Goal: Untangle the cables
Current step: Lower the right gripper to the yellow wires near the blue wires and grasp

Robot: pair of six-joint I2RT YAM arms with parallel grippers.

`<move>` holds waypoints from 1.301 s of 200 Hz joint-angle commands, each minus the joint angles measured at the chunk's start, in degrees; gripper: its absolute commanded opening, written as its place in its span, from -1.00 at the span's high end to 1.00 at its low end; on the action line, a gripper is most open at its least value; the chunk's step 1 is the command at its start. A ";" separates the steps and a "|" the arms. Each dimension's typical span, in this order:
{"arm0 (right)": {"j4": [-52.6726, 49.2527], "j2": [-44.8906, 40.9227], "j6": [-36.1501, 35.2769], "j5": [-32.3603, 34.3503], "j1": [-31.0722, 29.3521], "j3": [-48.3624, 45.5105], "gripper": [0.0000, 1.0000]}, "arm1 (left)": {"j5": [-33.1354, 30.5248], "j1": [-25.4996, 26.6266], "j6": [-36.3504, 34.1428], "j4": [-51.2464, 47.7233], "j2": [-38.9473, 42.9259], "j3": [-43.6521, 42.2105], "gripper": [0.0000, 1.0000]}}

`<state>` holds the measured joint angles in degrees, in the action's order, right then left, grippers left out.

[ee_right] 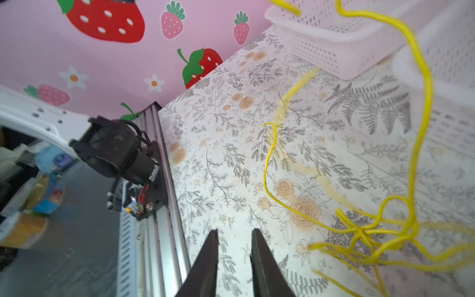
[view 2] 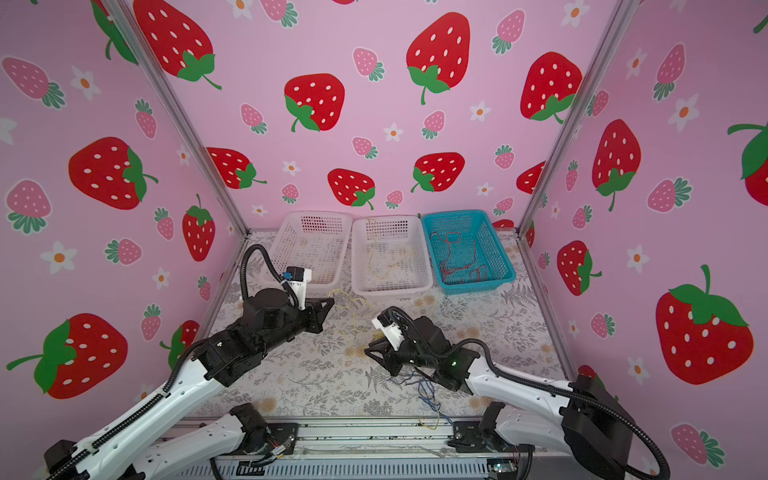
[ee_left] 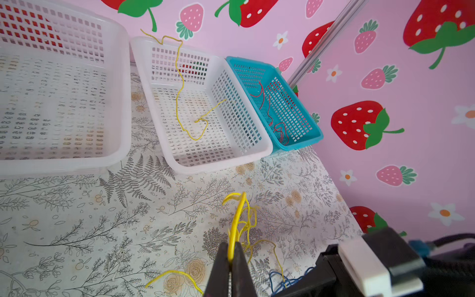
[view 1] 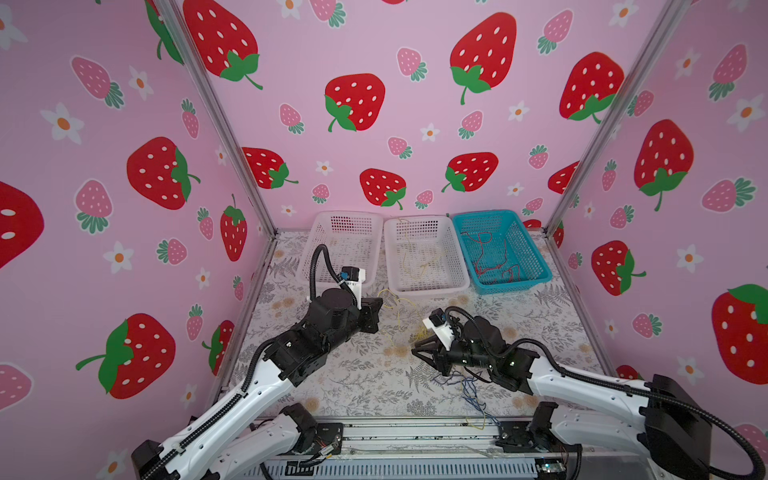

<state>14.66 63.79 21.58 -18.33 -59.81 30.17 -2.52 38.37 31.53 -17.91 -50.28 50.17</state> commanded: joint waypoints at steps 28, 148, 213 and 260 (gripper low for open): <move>-1.83 -6.92 -2.95 9.41 0.00 -0.18 -0.19 | 2.17 -3.06 4.96 2.37 3.55 -0.17 1.00; 11.91 0.54 -5.88 8.68 8.48 -4.95 -0.31 | 8.54 -7.42 9.40 -4.23 14.04 2.64 1.00; 24.47 13.04 -7.80 8.06 8.48 -3.27 -0.29 | 9.73 -7.43 11.77 -4.15 16.34 1.61 1.00; 35.81 18.90 -8.69 9.61 8.56 -3.67 -0.21 | 9.50 -7.44 13.14 -3.80 18.64 0.22 1.00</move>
<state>40.75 80.90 14.37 -9.69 -51.24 25.80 6.66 31.16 42.54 -22.94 -33.28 50.46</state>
